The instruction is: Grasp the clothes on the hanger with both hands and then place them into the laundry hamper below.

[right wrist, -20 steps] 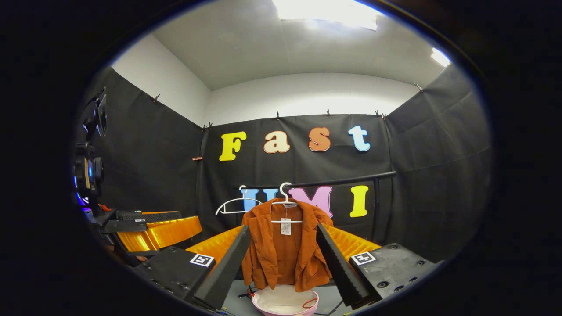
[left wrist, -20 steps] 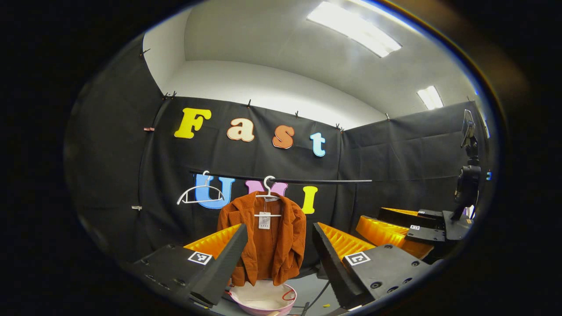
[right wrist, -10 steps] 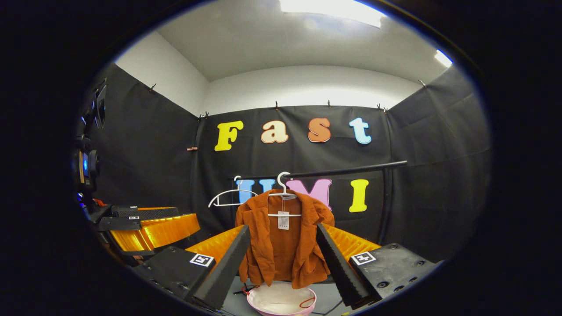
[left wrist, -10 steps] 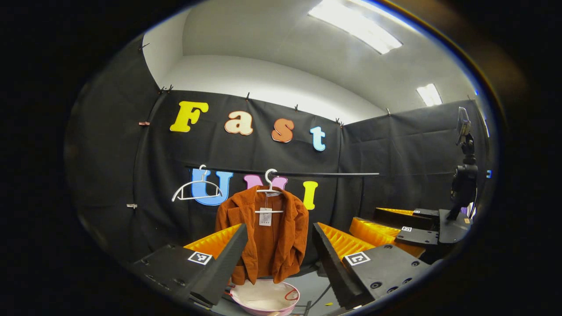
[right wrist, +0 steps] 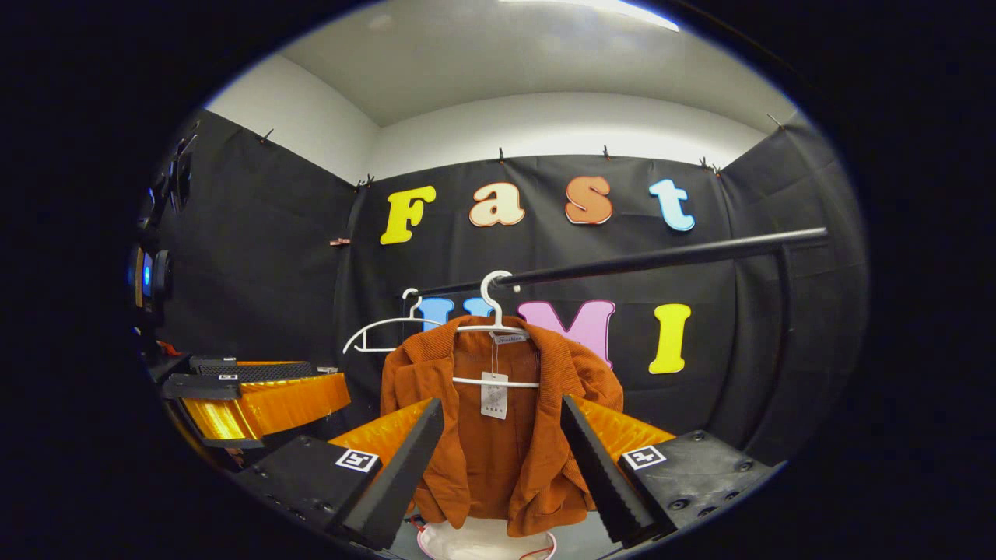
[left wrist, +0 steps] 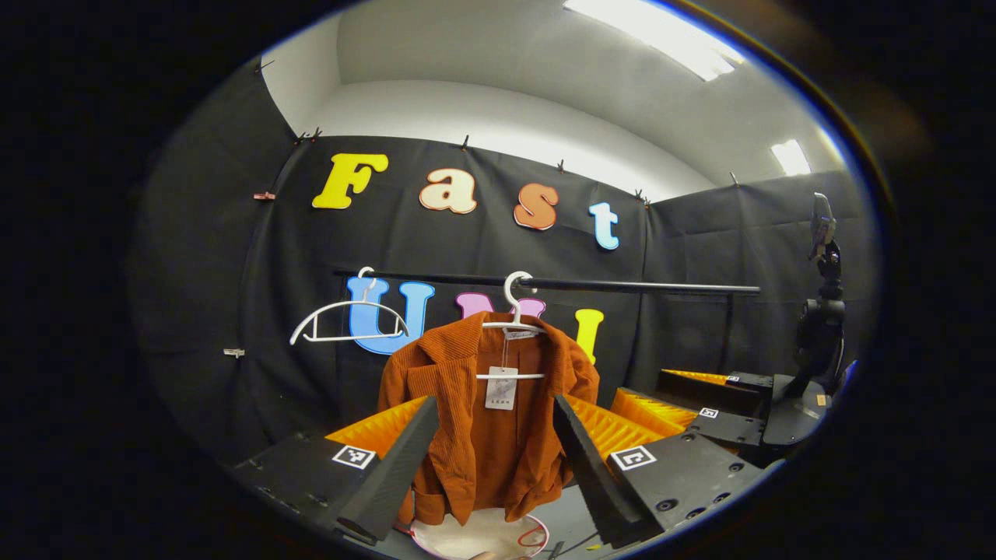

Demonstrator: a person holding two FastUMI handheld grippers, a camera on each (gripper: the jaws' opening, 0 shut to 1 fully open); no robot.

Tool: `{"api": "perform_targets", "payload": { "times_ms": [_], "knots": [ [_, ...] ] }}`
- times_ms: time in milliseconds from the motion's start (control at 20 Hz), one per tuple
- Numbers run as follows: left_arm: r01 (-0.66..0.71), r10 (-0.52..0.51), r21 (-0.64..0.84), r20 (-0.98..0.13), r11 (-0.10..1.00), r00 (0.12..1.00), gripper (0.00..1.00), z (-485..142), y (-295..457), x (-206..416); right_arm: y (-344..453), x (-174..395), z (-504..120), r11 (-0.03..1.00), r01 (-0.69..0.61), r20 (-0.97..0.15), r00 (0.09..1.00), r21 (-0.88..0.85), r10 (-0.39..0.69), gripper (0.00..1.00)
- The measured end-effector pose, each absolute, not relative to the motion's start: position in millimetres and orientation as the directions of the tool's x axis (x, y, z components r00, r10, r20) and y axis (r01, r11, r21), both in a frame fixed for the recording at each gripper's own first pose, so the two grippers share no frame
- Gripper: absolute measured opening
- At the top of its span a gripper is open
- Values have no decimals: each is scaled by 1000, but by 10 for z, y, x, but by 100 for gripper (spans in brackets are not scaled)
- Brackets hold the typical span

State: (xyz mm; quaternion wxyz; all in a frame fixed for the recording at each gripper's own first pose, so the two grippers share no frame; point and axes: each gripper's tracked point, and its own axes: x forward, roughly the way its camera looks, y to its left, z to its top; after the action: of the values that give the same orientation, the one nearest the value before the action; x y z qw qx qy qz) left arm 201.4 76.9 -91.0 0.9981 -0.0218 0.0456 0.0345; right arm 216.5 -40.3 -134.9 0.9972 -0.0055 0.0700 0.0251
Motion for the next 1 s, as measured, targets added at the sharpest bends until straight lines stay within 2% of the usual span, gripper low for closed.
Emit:
{"api": "perform_targets", "payload": {
  "times_ms": [450, 550, 850, 1000],
  "knots": [
    [-205, 198, -27, -179, 978, 964, 94, -1607, 1014, 2954, -878, 2936, -2292, 996, -60, -305, 949, 61, 76, 97],
    [-257, 249, -22, -177, 966, 952, 95, -1678, 1162, 3057, -922, 3051, -2442, 996, -59, -332, 940, 72, 79, 96],
    [-335, 321, -25, -224, 942, 920, 95, -1985, 1459, 3401, -993, 3295, -2776, 995, -57, -395, 915, 83, 85, 96],
    [-375, 361, -26, -214, 927, 908, 95, -2050, 1581, 3461, -1020, 3358, -2900, 994, -54, -418, 904, 91, 87, 96]
  ]
}}
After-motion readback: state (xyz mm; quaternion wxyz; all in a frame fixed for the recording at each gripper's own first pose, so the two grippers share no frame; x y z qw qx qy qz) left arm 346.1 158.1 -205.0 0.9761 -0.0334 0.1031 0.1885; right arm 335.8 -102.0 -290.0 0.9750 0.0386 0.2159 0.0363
